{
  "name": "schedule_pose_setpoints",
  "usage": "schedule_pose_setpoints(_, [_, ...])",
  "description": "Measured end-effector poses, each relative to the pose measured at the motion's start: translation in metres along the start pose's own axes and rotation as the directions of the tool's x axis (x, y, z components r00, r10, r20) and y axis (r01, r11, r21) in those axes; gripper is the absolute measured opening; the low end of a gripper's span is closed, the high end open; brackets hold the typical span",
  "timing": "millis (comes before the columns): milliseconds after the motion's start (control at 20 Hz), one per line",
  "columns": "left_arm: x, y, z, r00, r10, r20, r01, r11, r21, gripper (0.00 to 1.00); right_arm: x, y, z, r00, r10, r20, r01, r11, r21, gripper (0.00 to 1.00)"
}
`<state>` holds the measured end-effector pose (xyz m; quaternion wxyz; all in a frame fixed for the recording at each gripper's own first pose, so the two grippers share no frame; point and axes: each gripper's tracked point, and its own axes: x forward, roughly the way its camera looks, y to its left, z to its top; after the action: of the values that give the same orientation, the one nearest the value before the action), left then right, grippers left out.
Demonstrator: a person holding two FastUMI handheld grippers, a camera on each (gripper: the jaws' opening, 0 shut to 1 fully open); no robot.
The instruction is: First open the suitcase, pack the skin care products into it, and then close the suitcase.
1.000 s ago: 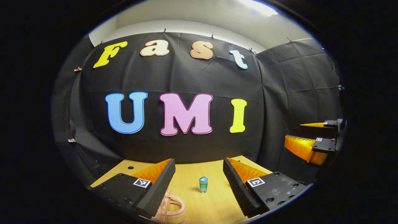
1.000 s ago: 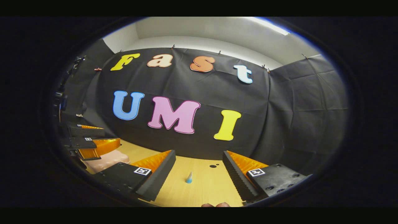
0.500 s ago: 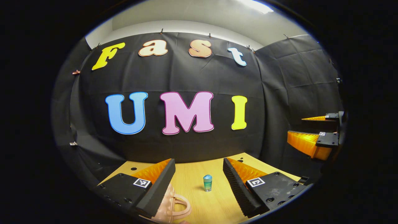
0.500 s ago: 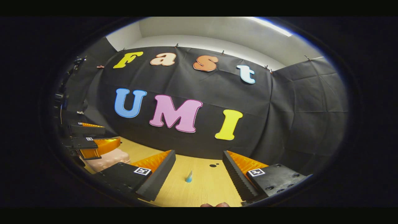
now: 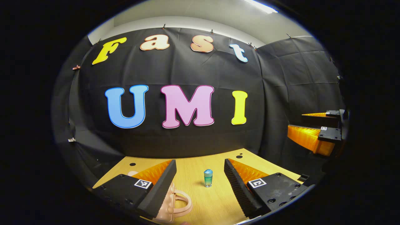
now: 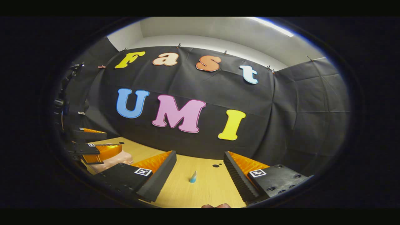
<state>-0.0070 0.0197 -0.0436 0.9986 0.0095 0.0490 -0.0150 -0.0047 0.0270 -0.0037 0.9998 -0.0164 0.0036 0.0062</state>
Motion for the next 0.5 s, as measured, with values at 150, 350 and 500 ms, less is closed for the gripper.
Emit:
schedule_pose_setpoints(150, [0.011,0.008,-0.025,0.999,-0.021,-0.046,0.022,0.999,0.028,0.96,0.002,0.008,-0.002,1.000,0.008,0.002,-0.008,1.000,0.020,0.96])
schedule_pose_setpoints(350, [0.034,0.023,-0.089,0.974,-0.019,-0.225,0.013,0.999,-0.031,0.97,0.002,0.007,-0.008,1.000,0.020,0.007,-0.020,1.000,-0.005,0.96])
schedule_pose_setpoints(500, [0.052,0.038,-0.131,0.938,0.035,-0.345,-0.047,0.999,-0.027,0.97,0.004,0.001,-0.016,0.999,0.045,0.000,-0.045,0.998,-0.037,0.96])
